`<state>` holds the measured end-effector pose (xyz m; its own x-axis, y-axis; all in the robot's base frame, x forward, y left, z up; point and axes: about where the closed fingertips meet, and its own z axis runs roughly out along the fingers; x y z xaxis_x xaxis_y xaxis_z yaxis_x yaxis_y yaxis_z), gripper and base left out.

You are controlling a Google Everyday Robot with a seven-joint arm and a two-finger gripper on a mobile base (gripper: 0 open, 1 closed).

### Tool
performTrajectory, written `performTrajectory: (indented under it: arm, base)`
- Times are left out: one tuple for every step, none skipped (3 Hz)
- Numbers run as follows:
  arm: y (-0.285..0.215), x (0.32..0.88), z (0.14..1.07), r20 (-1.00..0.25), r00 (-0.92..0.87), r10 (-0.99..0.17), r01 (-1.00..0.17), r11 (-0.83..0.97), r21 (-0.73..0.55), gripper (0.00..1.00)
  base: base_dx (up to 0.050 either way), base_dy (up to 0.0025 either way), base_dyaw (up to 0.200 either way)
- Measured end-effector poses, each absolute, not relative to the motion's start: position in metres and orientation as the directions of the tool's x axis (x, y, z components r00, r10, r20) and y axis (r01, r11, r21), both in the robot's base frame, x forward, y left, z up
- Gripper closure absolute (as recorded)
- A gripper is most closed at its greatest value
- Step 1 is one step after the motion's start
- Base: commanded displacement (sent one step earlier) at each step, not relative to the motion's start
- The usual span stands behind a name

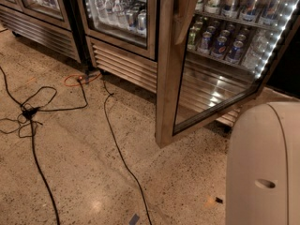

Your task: Open right fridge door

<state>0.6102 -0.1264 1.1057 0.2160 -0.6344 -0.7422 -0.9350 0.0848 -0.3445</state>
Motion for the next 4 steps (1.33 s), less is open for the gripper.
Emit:
performTrajectory:
  arm:
    - [-0.127, 0.61, 1.105, -0.742, 0.216, -0.634, -0.935, 0.085, -0.345, 0.12]
    - [-0.129, 0.609, 1.106, -0.742, 0.215, -0.635, -0.935, 0.086, -0.345, 0.0]
    - [-0.172, 0.559, 1.158, -0.696, 0.122, -0.707, -0.899, 0.218, -0.379, 0.0]
    - [-0.214, 0.489, 1.218, -0.685, -0.018, -0.729, -0.807, 0.415, -0.421, 0.0]
  base:
    - [0.0, 0.0, 0.0]
    - [0.0, 0.0, 0.0]
    - [0.0, 0.0, 0.0]
    - [0.0, 0.0, 0.0]
